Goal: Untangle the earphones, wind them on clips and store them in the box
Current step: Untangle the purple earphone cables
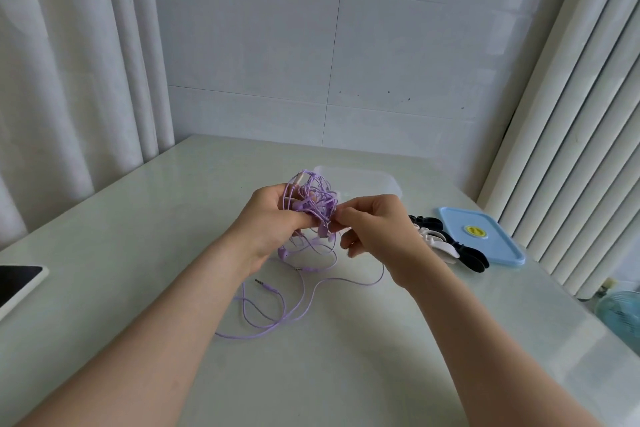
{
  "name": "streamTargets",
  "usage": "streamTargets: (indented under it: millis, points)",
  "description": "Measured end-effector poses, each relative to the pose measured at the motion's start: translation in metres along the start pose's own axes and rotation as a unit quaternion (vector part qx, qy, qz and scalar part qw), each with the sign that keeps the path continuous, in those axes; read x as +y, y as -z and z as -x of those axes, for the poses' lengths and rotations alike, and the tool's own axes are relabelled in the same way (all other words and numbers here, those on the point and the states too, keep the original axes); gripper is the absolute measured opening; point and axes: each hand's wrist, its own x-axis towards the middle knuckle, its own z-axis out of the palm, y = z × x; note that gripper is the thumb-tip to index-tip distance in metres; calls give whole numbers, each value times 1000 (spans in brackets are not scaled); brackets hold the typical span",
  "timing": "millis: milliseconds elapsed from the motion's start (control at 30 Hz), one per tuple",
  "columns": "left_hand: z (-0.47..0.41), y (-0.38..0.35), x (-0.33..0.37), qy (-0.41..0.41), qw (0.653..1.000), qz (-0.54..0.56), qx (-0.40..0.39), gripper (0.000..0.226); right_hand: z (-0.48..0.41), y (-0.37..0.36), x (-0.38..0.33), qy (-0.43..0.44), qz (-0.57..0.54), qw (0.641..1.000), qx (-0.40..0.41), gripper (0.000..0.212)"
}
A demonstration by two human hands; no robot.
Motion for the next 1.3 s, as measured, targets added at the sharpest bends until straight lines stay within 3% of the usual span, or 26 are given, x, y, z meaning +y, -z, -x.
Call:
streamTargets:
  millis: [167, 367, 500, 800, 933, 1133, 1233, 1300]
  points:
    - [1, 2, 0, 27, 999, -1, -28, 28, -1, 3, 2, 20, 68, 996, 61, 19]
    - [2, -4, 5, -1, 998, 46, -40, 22, -1, 8, 0, 52, 62, 995, 57, 13]
    - [3, -6, 4, -36, 999, 3, -20, 25, 0, 7, 0, 28, 55, 997, 48, 18]
    - [-8, 13, -4, -28, 971, -51, 232, 32, -3, 5, -3, 10, -20, 998, 60, 20]
    - [-12, 23, -8, -10, 947, -73, 311, 35, -4, 0, -6, 30, -145, 984, 99, 15]
    - [-16, 23, -5, 44, 953, 16, 299, 30, -1, -7, -12, 73, -328, 937, 91, 11]
    - [-15, 30, 0, 102, 956, 63, 267, 34, -3, -9, -9, 107, -301, 935, 157, 15]
    - [-11, 32, 3, 100, 972, 20, 210, 37, -4, -8, -9, 128, -265, 937, 187, 15]
